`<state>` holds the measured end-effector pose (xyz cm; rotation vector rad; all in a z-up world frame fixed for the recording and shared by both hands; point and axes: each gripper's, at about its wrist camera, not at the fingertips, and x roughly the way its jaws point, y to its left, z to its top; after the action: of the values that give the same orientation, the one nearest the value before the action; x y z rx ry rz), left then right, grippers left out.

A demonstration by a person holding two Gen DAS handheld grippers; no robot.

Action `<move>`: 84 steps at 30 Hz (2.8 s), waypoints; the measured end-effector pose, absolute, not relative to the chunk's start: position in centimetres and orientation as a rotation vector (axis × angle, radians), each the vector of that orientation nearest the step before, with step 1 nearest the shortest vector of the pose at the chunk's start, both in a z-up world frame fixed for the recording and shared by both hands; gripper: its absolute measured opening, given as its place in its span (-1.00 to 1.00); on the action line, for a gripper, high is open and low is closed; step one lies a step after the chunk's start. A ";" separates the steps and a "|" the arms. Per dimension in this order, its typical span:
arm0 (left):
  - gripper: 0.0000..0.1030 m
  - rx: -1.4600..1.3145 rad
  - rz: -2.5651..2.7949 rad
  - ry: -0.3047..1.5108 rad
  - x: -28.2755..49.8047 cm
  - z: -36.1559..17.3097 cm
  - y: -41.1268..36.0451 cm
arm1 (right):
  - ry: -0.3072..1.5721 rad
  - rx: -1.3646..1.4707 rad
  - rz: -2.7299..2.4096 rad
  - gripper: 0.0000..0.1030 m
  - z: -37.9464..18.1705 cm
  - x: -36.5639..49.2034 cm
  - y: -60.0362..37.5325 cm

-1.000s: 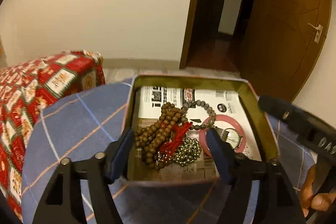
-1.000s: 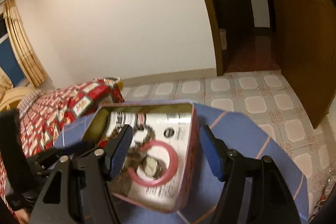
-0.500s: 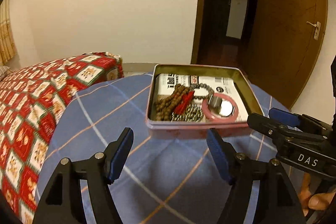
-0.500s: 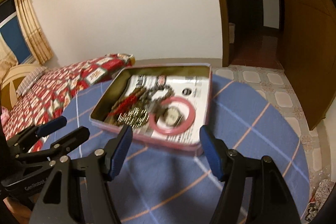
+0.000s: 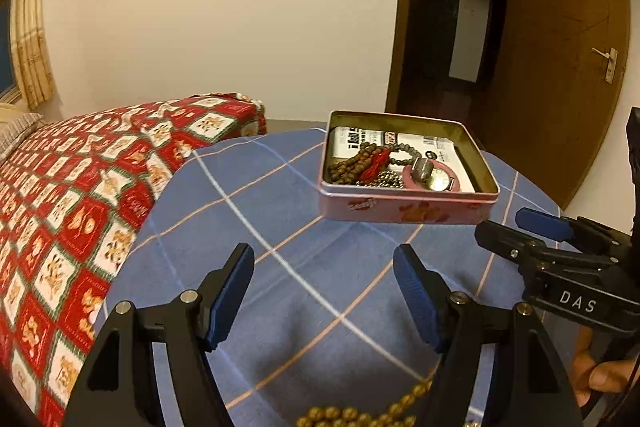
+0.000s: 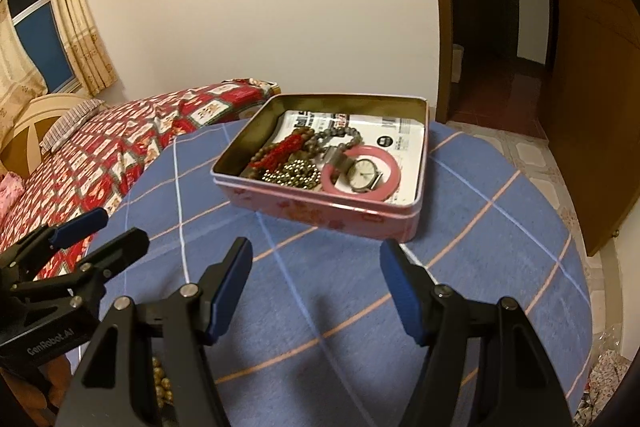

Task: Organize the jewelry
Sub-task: 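Move both open tools back toward the gold pearl necklace on the table, then grasp the gold pearl necklace with the left tool and lift it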

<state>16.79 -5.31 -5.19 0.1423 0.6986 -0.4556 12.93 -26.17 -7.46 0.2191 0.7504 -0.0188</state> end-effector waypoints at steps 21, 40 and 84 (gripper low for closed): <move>0.41 0.168 -0.436 0.717 13.1 -6.6 -0.4 | 0.778 0.151 0.023 0.35 -8.0 10.2 -23.6; 0.40 0.232 -0.698 0.822 8.5 -8.7 -2.6 | 0.839 0.126 0.097 0.07 -9.1 8.7 -21.9; -0.98 0.186 -0.696 1.092 12.6 -10.8 -5.8 | 0.881 0.165 0.140 0.04 -10.1 8.4 -22.2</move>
<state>12.64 -5.80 -10.77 0.1856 1.0924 -0.6957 8.38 -22.23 -10.14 0.1648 0.8810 0.1398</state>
